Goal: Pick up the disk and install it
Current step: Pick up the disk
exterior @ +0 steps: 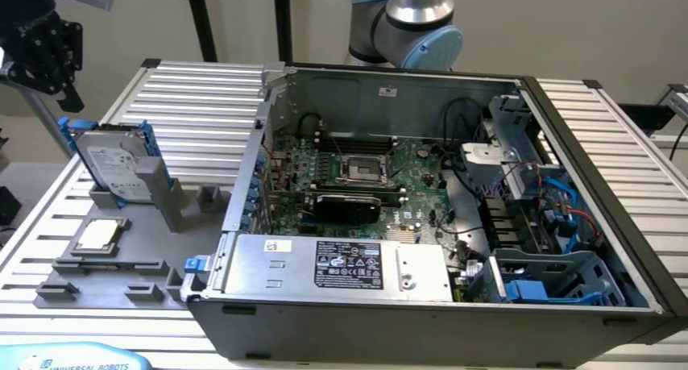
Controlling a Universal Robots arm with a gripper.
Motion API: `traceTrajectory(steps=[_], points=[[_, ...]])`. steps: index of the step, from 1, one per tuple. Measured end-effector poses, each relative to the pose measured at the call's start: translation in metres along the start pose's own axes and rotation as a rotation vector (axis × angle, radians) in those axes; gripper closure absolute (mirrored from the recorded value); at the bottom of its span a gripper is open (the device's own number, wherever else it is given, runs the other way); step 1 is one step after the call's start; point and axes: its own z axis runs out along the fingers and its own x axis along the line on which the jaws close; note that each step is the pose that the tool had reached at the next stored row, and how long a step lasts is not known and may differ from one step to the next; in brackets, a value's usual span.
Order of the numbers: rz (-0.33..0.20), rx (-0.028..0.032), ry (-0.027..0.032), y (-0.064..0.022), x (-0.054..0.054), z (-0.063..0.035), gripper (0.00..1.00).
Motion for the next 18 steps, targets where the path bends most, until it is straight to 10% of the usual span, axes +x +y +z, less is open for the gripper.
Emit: traceTrajectory(steps=[8,18], points=[[-0.046,0.003,0.001,-0.0034,0.0,0.0024,0.88],[-0.046,0.0031,0.001,-0.0037,0.0,0.0111,0.53]])
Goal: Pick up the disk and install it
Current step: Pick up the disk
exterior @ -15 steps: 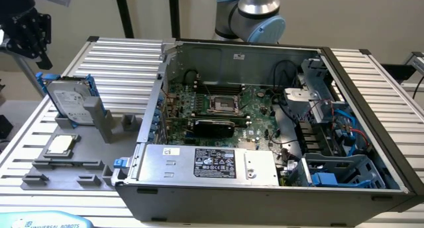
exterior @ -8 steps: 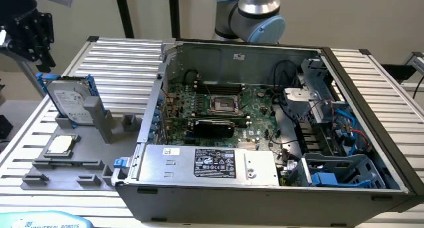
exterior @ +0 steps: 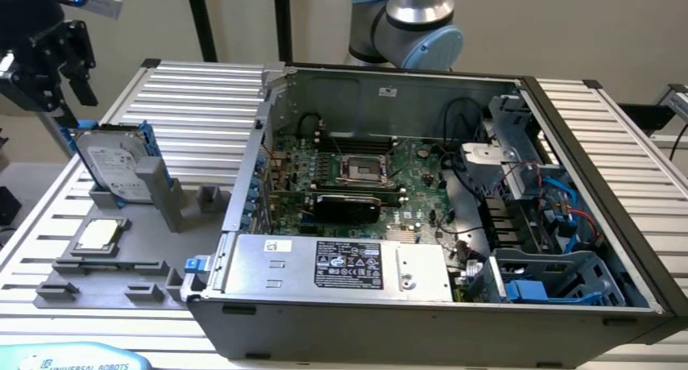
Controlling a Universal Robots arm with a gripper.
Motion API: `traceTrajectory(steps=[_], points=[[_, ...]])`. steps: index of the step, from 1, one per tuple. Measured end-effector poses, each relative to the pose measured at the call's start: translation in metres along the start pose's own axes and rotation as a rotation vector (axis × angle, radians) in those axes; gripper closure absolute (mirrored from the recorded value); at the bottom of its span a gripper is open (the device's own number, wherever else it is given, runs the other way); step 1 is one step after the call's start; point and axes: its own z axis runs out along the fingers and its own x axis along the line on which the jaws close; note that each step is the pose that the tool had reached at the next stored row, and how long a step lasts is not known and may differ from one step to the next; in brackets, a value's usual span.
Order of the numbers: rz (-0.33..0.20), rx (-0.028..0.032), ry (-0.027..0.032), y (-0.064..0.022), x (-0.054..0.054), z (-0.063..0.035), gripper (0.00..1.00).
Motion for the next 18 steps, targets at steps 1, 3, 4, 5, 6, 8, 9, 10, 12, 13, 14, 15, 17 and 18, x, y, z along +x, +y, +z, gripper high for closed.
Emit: traceTrajectory(steps=[1,3,4,5,6,8,9,10,12,13,14,15,17,18], points=[[0.0,0.0001,0.0,0.0,0.0,0.0018,0.46],[0.0,0.0003,0.0,-0.0001,0.0,0.0054,0.46],[0.0,0.0004,0.0001,-0.0001,0.0,0.0072,0.46],[0.0,0.0006,0.0,-0.0002,0.0,0.009,0.46],[0.0,0.0007,0.0,-0.0002,0.0,0.0108,0.46],[0.0,0.0008,0.0001,-0.0003,0.0,0.0144,0.46],[0.0,0.0009,0.0,-0.0003,0.0,0.0164,0.46],[0.0,0.0009,0.0,-0.0003,0.0,0.0182,0.46],[0.0,0.001,0.0,-0.0003,0.0,0.0219,0.46],[0.0,0.0009,0.0,-0.0003,0.0,0.0236,0.46],[0.0,0.0011,0.0,-0.0002,0.0,0.0253,0.46],[0.0,0.0011,0.0,0.0001,0.0,0.0272,0.46],[-0.002,0.0015,0.0,0.001,0.0,0.031,0.46],[-0.003,0.0016,0.0,0.0013,0.0,0.0328,0.46]])
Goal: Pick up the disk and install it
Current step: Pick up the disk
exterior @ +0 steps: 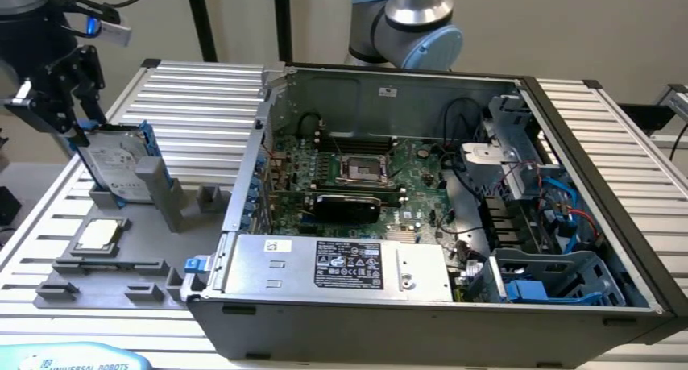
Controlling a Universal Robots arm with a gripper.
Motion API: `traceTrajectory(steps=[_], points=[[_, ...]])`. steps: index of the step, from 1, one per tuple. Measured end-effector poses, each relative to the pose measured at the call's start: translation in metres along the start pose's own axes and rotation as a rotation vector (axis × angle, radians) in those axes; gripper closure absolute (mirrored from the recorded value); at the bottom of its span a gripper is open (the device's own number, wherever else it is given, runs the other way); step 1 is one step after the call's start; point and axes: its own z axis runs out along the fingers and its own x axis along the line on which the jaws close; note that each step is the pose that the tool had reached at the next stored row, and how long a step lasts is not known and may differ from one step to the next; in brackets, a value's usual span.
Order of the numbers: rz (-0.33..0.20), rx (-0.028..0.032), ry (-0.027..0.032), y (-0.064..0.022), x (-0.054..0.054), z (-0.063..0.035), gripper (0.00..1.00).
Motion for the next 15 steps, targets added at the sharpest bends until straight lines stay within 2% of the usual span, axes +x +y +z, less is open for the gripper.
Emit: traceTrajectory(steps=[6,13,15], points=[[-0.013,0.0024,0.0002,0.0004,0.0,0.0108,0.46],[-0.032,0.0197,-0.0004,0.0009,0.0,0.0186,0.46],[-0.033,0.022,-0.0007,0.0018,0.0,0.0195,0.46]])
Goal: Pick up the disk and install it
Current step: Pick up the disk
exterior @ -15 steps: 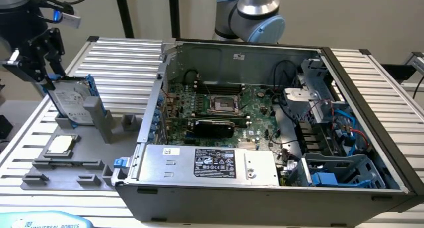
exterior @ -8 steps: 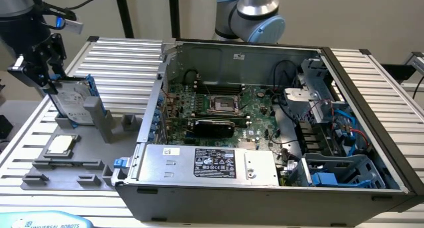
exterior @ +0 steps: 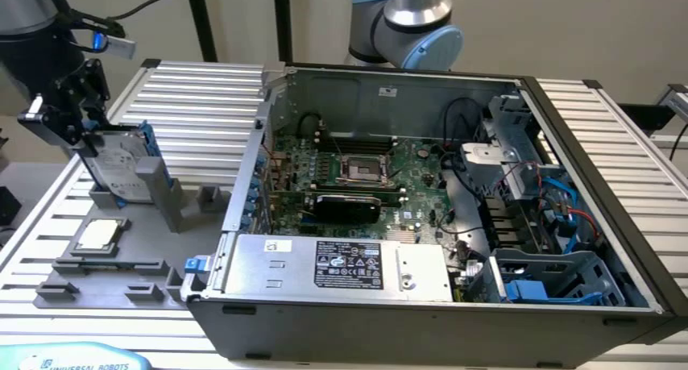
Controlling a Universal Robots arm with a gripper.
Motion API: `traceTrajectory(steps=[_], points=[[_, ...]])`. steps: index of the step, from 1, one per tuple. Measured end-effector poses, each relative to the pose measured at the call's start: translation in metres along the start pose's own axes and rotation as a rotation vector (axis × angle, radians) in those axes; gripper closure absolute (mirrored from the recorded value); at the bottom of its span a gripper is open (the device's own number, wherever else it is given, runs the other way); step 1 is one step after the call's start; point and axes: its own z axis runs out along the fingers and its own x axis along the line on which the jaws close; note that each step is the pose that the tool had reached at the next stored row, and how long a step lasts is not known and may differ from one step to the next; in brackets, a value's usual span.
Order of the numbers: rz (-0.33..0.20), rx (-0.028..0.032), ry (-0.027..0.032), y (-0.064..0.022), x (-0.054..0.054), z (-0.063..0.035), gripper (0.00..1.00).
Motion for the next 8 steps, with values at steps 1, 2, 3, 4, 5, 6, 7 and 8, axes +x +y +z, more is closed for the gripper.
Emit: traceTrajectory(steps=[1,2,3,4,5,6,7,8], points=[[-0.001,0.0005,-0.0001,0.0007,0.0,0.0003,0.46],[-0.001,0.0008,-0.0002,0.0015,0.0001,0.0005,0.46],[-0.002,0.0008,-0.0003,0.0024,0.0001,0.0008,0.46],[-0.002,0.0008,-0.0003,0.003,0.0001,0.0012,0.46],[-0.003,0.0009,-0.0004,0.0032,0.0002,0.0017,0.46],[-0.003,0.0008,-0.0003,0.0033,0.0002,0.0021,0.46],[-0.003,0.0007,-0.0003,0.0034,0.0002,0.0025,0.46],[-0.003,0.0006,-0.0002,0.0035,0.0001,0.0028,0.46]])
